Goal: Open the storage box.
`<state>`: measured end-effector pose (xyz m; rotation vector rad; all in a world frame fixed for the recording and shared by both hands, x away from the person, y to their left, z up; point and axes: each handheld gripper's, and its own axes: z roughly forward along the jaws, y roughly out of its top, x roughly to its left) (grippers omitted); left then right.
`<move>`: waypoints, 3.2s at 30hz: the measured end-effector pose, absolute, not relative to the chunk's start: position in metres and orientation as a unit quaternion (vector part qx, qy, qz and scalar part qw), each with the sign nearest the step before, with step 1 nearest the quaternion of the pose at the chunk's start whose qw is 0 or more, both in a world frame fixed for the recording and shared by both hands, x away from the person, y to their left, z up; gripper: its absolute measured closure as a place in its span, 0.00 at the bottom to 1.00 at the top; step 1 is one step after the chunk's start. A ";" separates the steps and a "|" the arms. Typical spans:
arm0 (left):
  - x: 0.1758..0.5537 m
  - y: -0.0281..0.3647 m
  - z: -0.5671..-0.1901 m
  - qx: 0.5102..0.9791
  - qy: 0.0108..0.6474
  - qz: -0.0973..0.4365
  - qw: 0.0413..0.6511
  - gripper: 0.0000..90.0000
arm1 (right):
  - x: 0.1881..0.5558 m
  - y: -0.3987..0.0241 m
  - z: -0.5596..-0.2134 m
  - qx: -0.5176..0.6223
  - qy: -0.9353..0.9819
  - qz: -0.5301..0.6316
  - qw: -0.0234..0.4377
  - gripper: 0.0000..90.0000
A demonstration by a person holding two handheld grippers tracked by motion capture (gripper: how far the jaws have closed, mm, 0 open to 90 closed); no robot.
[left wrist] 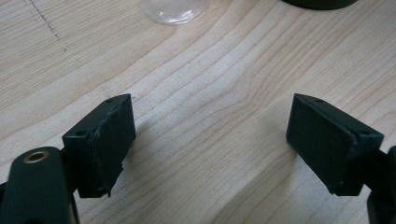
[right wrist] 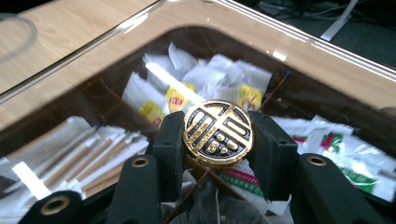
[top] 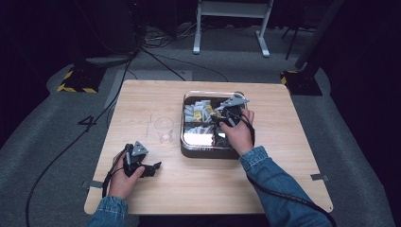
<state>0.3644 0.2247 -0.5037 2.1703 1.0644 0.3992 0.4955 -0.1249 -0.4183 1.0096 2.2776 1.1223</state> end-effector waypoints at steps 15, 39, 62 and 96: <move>0.364 0.225 -0.504 0.833 0.409 0.153 0.339 0.18 | 0.487 -0.135 -0.380 0.350 0.800 0.436 0.218 0.66; 0.364 0.225 -0.504 0.834 0.408 0.154 0.339 0.18 | 0.476 -0.181 -0.352 0.348 0.793 0.439 0.240 0.66; 0.364 0.225 -0.504 0.833 0.408 0.153 0.339 0.18 | 0.462 -0.282 -0.356 0.423 0.755 0.424 0.268 0.66; 0.364 0.225 -0.504 0.833 0.409 0.154 0.339 0.18 | 0.489 -0.368 -0.407 0.470 0.748 0.380 0.276 0.66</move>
